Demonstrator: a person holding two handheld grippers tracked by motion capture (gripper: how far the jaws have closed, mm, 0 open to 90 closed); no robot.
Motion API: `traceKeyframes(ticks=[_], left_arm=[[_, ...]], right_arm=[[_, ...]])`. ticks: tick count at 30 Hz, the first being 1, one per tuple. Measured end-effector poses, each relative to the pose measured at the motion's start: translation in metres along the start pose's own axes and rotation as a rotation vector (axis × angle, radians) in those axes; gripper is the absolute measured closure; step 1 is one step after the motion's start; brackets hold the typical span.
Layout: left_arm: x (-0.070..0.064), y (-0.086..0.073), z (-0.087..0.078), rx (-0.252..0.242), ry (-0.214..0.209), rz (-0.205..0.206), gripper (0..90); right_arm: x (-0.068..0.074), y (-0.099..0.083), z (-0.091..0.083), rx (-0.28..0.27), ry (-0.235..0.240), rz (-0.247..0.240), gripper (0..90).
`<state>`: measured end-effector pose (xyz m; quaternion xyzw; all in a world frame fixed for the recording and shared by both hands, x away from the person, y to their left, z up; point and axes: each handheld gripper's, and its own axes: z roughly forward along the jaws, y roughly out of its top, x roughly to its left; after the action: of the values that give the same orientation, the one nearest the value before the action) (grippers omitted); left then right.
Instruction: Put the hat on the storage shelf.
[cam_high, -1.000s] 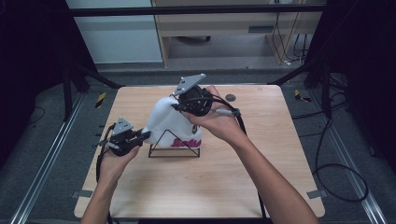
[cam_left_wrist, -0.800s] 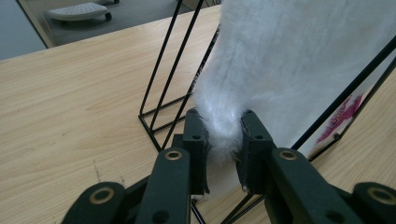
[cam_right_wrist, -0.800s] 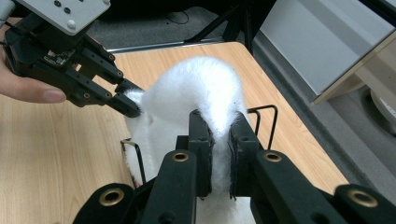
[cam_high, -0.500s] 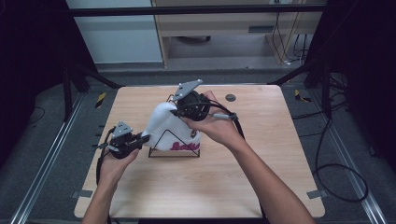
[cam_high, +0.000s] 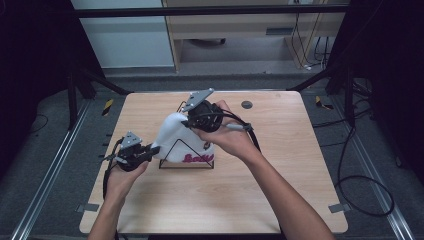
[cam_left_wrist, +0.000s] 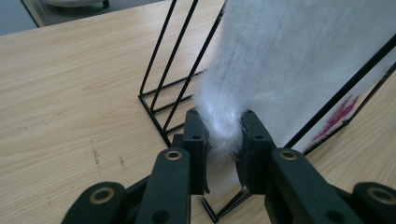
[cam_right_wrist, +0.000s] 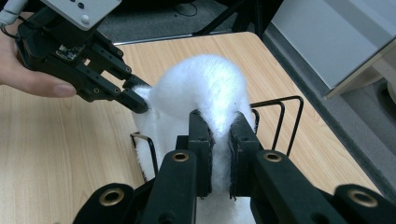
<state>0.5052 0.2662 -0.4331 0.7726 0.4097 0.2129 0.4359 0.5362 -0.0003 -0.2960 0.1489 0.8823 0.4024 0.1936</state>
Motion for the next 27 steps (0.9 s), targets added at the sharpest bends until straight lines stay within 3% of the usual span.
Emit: traceKeyframes(ticks=[12, 16, 19, 24, 25, 27], left_arm=[[0.003, -0.010, 0.004, 0.030, -0.009, -0.016, 72.9], [0.004, -0.013, -0.005, 0.010, 0.007, -0.043, 60.1], [0.007, -0.014, -0.011, -0.002, 0.015, -0.058, 56.5], [0.013, -0.017, -0.021, 0.020, 0.051, -0.057, 40.6], [0.016, -0.018, -0.023, 0.039, 0.078, -0.054, 37.4], [0.018, -0.018, -0.024, 0.047, 0.084, -0.056, 30.1]], right_arm=[[0.003, -0.001, 0.009, 0.033, 0.014, 0.009, 81.2], [0.005, 0.000, 0.011, 0.038, 0.017, 0.021, 70.9], [0.005, -0.001, 0.011, 0.037, 0.016, 0.025, 67.9], [0.003, -0.001, 0.004, 0.012, 0.011, 0.054, 60.4], [0.002, -0.001, 0.000, 0.003, 0.006, 0.064, 56.3], [0.001, -0.002, -0.005, -0.009, -0.007, 0.079, 51.1]])
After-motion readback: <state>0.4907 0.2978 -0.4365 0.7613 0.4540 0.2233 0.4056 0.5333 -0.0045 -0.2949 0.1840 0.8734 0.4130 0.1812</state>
